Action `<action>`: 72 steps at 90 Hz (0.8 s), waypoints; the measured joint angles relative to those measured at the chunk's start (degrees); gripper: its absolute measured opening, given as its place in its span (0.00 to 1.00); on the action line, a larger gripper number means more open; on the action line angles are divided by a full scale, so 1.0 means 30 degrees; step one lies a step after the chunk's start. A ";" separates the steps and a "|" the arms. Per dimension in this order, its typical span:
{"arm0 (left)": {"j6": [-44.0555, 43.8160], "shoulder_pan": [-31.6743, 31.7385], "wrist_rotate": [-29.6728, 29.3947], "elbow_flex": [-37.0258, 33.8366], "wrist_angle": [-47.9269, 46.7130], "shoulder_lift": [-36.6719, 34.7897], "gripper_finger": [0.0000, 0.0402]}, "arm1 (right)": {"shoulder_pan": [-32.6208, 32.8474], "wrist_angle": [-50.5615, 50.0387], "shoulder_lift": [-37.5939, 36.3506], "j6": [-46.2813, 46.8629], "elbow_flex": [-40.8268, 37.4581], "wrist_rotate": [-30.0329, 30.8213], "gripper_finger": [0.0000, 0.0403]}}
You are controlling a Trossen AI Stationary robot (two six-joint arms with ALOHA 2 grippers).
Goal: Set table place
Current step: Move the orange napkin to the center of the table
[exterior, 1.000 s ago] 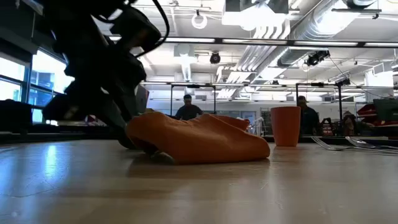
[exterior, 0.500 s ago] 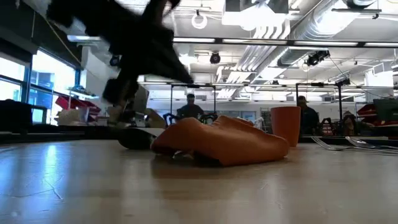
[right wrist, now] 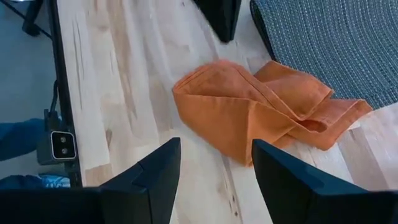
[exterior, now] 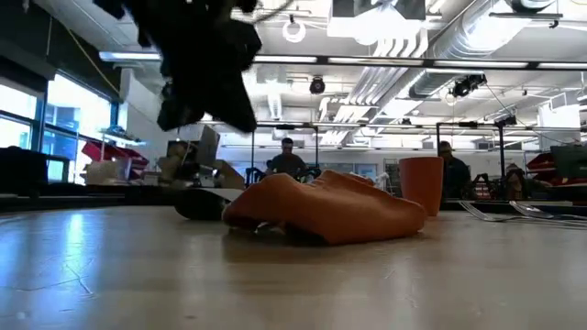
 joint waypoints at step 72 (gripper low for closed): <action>0.2770 -0.0301 -0.0902 0.1988 0.1195 0.3445 0.02 | 0.0000 0.0051 0.0007 0.0728 0.0000 -0.0182 0.45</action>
